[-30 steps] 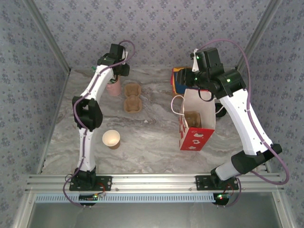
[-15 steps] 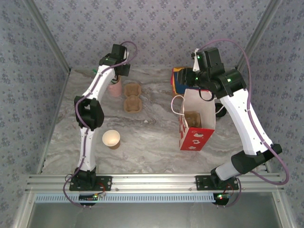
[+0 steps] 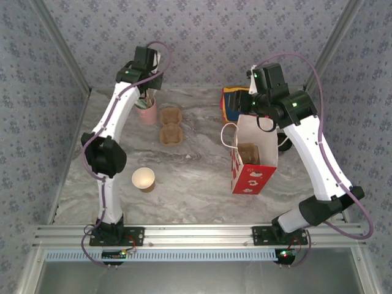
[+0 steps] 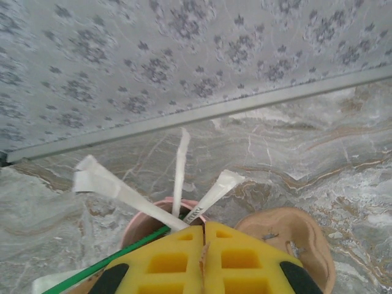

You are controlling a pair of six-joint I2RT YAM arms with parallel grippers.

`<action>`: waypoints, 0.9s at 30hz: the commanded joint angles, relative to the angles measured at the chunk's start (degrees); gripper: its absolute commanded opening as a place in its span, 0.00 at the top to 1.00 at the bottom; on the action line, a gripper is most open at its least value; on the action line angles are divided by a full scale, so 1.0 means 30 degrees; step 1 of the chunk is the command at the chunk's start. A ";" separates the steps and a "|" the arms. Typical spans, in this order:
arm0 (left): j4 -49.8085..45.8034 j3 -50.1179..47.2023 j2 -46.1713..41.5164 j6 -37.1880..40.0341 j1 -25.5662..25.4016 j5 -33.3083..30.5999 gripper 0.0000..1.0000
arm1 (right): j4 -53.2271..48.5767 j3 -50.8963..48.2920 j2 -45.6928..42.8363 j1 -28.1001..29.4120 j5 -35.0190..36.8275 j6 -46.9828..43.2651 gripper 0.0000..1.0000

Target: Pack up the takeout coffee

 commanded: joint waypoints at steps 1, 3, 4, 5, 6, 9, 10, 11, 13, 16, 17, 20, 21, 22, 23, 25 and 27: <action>-0.0474 -0.0159 -0.1443 -0.0155 -0.0128 -0.0500 1.00 | 0.0373 -0.0347 -0.0771 -0.0141 0.0066 0.0154 0.47; -0.0490 -0.0072 -0.1990 -0.0295 -0.0145 -0.0455 1.00 | 0.0550 -0.0651 -0.0971 -0.0134 0.0077 0.0162 0.47; -0.0550 0.0058 -0.2264 -0.0398 -0.0174 -0.0406 1.00 | 0.0569 -0.0759 -0.1062 -0.0152 0.0176 0.0162 0.47; -0.0687 0.0282 -0.2506 -0.0532 -0.0239 -0.0385 1.00 | 0.0598 -0.0912 -0.1186 -0.0185 0.0293 0.0162 0.47; -0.0811 0.0502 -0.2818 -0.0652 -0.0347 -0.0280 1.00 | 0.0630 -0.1087 -0.1346 -0.0204 0.0307 0.0162 0.47; -0.0616 0.0613 -0.3708 -0.0825 -0.0646 -0.0257 1.00 | 0.0843 -0.1654 -0.1793 -0.0434 0.0317 0.0176 0.46; -0.0711 0.0773 -0.3856 -0.0952 -0.0708 -0.0226 1.00 | 0.0858 -0.1764 -0.1885 -0.0496 0.0295 0.0191 0.46; -0.0782 0.0967 -0.4060 -0.1106 -0.0760 -0.0115 1.00 | 0.0877 -0.1931 -0.2028 -0.0560 0.0319 0.0206 0.46; -0.0654 0.1002 -0.4439 -0.1146 -0.0904 0.0005 1.00 | 0.0977 -0.2309 -0.2343 -0.0677 0.0393 0.0291 0.46; -0.0498 0.0950 -0.4591 -0.0962 -0.1005 -0.0271 1.00 | 0.1356 -0.2834 -0.2782 -0.0757 0.0214 0.0447 0.46; -0.0701 0.1090 -0.4580 -0.1071 -0.1021 -0.0238 1.00 | 0.1342 -0.2946 -0.2886 -0.0771 0.0173 0.0480 0.46; -0.0773 0.0999 -0.5059 -0.1523 -0.1361 0.0164 1.00 | 0.1214 -0.3256 -0.3183 -0.0812 0.0319 0.0592 0.46; -0.0787 0.1012 -0.5238 -0.1728 -0.1558 0.0511 1.00 | 0.1221 -0.3427 -0.3299 -0.0858 0.0413 0.0629 0.46; -0.0856 0.1100 -0.5361 -0.2014 -0.1741 0.1011 1.00 | 0.1265 -0.3584 -0.3399 -0.0924 0.0430 0.0630 0.45; -0.0899 0.1341 -0.5558 -0.2484 -0.1943 0.1742 1.00 | 0.1239 -0.3678 -0.3526 -0.1053 0.0509 0.0644 0.46; -0.0600 0.1549 -0.5953 -0.3552 -0.2382 0.3155 1.00 | 0.1126 -0.3854 -0.3670 -0.1305 0.0715 0.0689 0.46; -0.0160 0.1786 -0.6337 -0.4351 -0.3104 0.4262 1.00 | 0.1138 -0.4006 -0.3877 -0.1570 0.1007 0.0632 0.45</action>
